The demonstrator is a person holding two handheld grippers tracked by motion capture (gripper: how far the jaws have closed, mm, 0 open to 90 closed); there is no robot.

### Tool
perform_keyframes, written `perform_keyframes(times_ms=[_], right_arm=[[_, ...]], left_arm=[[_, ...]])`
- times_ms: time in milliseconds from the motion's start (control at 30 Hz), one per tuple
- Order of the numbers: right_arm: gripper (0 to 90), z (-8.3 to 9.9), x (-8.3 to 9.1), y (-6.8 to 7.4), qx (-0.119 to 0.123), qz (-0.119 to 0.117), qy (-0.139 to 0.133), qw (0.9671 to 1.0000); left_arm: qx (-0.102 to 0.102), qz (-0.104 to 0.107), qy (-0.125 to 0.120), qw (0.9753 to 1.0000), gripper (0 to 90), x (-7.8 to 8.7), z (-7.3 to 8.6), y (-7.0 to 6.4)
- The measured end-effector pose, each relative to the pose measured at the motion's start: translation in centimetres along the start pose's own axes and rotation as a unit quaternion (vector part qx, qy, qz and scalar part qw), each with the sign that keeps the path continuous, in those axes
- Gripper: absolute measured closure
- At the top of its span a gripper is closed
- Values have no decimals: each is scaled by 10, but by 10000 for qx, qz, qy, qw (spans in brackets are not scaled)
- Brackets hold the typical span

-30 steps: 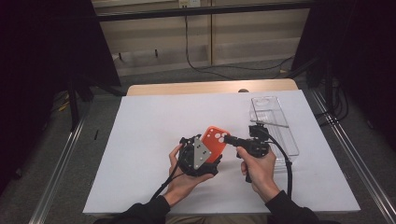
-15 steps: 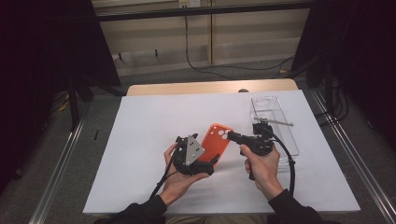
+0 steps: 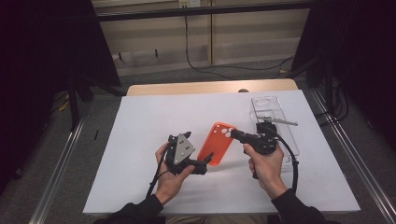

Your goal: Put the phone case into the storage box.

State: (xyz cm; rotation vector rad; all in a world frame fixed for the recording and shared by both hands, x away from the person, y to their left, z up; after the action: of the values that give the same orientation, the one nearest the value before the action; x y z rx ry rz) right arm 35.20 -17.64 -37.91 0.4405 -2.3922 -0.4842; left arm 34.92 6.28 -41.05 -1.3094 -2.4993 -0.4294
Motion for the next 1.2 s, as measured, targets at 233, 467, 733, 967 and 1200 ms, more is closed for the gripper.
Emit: perform_keyframes(times_ms=[233,467,733,967,1200], right_arm=[[856,-2,3,-3,70,29,-59,10000],[856,-3,6,-7,92,105,-112,9998],[856,-6,10,-11,106,132,-196,9997],[856,-8,13,-13,139,151,-242,9995],[856,-9,14,-14,201,194,-269,9992]], left_arm=[[127,-188,-23,9997,28,3,4,7],[333,-368,-362,9981,34,9,7,15],[527,-328,-559,9965,34,15,14,21],[743,-380,-857,9928,39,27,23,29],[745,-395,-904,9923,55,37,29,34]])
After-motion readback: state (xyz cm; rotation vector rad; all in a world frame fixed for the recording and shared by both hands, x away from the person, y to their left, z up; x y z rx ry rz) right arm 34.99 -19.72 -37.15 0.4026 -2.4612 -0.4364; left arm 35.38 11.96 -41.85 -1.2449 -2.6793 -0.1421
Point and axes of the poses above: each handheld gripper's, and its own axes: x roughly backward along the jaws, z roughly out of its underside, y roughly to its left, the point moved 2 cm from there along -x, roughly forward along the jaws, and after that the axes turned 8 degrees about z, right-handed, at the moved point
